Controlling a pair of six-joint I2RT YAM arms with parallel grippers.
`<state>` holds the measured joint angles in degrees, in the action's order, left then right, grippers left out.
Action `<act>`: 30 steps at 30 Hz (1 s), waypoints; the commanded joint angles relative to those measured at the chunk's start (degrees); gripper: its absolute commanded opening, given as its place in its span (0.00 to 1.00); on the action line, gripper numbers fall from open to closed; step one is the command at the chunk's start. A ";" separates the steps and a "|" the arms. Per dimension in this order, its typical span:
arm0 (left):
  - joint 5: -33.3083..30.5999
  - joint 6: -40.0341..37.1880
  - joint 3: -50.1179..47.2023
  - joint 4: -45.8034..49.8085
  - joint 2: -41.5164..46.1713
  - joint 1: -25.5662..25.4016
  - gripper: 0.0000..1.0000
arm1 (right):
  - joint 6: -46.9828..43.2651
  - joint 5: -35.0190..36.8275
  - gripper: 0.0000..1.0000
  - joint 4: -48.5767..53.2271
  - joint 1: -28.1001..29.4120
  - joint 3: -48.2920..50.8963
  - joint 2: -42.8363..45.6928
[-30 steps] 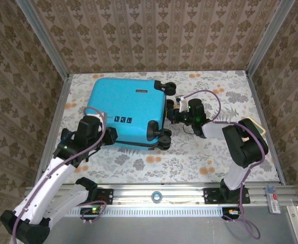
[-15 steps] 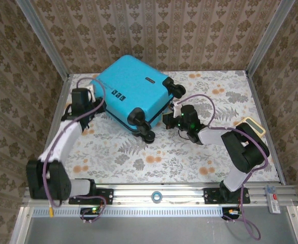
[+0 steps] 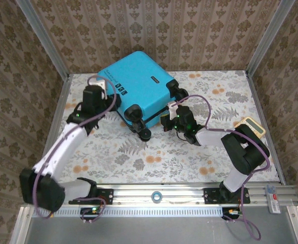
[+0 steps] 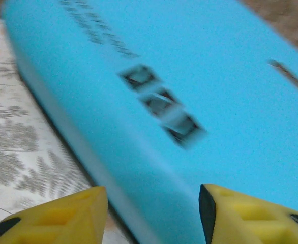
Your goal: Pack the luggage
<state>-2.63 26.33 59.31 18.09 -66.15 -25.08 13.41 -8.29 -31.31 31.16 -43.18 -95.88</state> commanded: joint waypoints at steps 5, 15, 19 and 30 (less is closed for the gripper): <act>-17.49 15.92 -6.71 6.18 7.41 -18.65 0.68 | -2.50 -0.17 0.00 1.58 0.75 -2.34 1.39; -21.81 21.97 -0.02 13.69 -2.79 -27.86 0.77 | -1.99 -0.81 0.00 1.56 0.75 -1.98 1.30; -21.63 22.70 0.59 13.03 -6.08 -28.06 0.79 | -1.90 -0.93 0.00 1.25 0.75 -1.61 1.45; -22.81 18.26 5.13 13.73 -13.66 -27.05 0.76 | -1.75 -1.11 0.00 0.30 0.77 -0.31 1.73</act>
<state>-23.29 46.35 62.39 29.93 -78.96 -52.73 12.12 -8.14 -29.52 31.20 -44.03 -95.85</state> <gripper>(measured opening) 0.769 0.056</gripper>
